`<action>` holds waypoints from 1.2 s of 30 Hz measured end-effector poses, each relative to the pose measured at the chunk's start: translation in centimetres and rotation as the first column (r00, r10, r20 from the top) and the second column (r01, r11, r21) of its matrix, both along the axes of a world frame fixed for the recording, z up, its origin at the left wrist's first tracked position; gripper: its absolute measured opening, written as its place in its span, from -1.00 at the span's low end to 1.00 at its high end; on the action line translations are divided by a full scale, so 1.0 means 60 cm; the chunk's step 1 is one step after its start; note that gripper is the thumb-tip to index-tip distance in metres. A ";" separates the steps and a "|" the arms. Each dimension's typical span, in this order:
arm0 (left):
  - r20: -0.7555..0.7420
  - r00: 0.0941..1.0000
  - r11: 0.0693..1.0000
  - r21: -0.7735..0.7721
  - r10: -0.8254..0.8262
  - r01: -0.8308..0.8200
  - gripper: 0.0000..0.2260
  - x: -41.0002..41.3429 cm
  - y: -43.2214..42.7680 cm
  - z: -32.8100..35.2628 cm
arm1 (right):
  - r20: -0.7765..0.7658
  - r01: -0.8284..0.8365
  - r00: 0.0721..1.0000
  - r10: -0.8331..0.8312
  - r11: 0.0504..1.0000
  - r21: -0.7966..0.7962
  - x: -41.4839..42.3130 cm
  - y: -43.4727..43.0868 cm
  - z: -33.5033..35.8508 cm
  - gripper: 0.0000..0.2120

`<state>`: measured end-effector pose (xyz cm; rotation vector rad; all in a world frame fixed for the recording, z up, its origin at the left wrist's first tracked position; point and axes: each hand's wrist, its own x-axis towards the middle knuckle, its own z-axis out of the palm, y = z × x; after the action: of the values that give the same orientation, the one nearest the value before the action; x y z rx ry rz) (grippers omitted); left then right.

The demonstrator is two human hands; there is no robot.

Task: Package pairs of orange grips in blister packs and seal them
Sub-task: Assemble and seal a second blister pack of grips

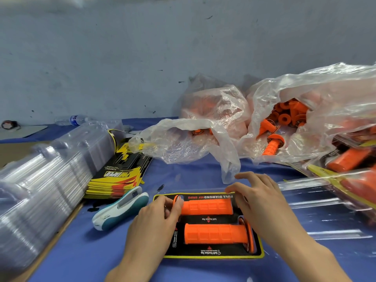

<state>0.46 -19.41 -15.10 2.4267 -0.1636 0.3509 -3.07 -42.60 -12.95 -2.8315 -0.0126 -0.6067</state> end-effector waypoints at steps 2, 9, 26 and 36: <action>0.038 0.999 1.000 -0.009 0.015 -0.015 -0.60 0.005 0.010 0.004 | 0.058 -0.007 0.998 0.003 0.998 0.062 -0.001 0.000 0.001 -0.77; 0.067 0.991 0.994 0.004 0.112 -0.113 -0.65 0.021 0.069 0.002 | 0.410 -0.140 0.910 -0.068 0.879 0.456 -0.071 0.024 0.018 -0.68; -0.122 0.992 1.000 -0.025 0.016 -0.019 -0.80 0.004 0.110 -0.029 | 0.009 -0.152 0.802 -0.598 -0.189 0.970 -0.132 0.039 -0.072 -0.77; -0.214 0.976 0.952 -0.303 -0.027 -0.040 -0.75 0.016 0.094 -0.016 | 0.396 -0.118 0.918 -0.009 0.948 0.296 -0.098 0.037 -0.047 -0.84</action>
<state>1.39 -13.75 -16.03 2.1382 -0.0035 0.1024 -8.96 -40.39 -15.77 -2.3531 -0.0617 -1.0541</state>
